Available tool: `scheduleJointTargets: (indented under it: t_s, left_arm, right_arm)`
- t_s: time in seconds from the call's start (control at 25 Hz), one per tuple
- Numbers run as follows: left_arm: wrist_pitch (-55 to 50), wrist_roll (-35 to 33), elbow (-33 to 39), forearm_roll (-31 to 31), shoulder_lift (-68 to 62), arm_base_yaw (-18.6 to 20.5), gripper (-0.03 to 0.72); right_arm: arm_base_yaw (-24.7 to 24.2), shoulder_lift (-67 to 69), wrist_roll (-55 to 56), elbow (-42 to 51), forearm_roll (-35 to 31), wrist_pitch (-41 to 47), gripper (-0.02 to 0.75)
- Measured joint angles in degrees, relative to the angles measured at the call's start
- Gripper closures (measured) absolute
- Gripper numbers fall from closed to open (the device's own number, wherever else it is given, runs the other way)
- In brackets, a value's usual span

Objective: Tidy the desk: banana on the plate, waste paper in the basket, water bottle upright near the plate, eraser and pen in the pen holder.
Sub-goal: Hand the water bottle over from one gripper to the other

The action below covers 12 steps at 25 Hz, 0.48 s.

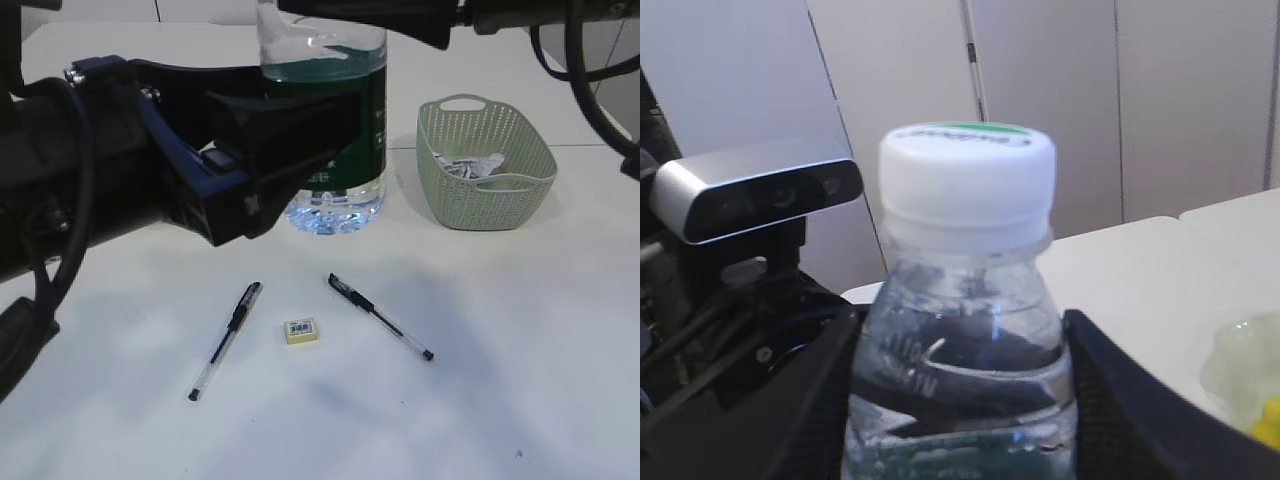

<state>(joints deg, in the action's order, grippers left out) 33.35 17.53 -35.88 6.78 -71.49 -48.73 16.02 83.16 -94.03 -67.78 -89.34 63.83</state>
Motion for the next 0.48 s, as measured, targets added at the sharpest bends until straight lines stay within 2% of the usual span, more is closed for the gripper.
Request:
scheduleJointTargets:
  t_s: [0.2,0.48]
  left_arm:
    - [0.31,2.46,0.00,1.80,0.00,-0.12,0.083]
    - [2.64,3.56,0.00,2.03,0.00,-0.15,0.083]
  right_arm:
    - [2.55,0.00,-1.22,0.00,0.00,0.22,0.321]
    - [2.68,0.00,-1.27,0.00,0.00,2.18,0.321]
